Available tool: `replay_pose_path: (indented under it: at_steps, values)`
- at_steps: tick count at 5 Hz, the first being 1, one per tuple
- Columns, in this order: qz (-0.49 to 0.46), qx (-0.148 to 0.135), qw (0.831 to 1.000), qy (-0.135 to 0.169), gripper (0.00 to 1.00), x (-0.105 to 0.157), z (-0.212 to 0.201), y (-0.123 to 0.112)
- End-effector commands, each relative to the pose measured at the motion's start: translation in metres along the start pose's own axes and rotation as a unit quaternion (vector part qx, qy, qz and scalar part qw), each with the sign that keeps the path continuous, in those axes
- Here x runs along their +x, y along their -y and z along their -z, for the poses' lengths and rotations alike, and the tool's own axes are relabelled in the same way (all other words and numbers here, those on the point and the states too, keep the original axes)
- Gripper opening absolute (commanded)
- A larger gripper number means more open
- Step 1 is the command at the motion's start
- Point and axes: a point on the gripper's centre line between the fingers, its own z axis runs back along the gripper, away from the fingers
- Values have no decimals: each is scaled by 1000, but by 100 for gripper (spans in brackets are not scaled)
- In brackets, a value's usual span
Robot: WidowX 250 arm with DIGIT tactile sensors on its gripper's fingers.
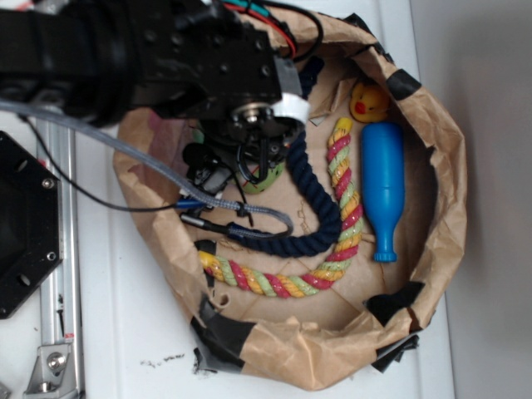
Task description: Grab the green animal.
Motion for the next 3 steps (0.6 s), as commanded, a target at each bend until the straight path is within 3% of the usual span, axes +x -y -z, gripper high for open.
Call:
replay_pose_path:
  at_steps: [1,2,3]
  values:
    - [50,51,996,56,0,15,23,4]
    - [32,94,993,64,0,21,-28,2]
    - [-26,90,994,52,0,20,-77,4]
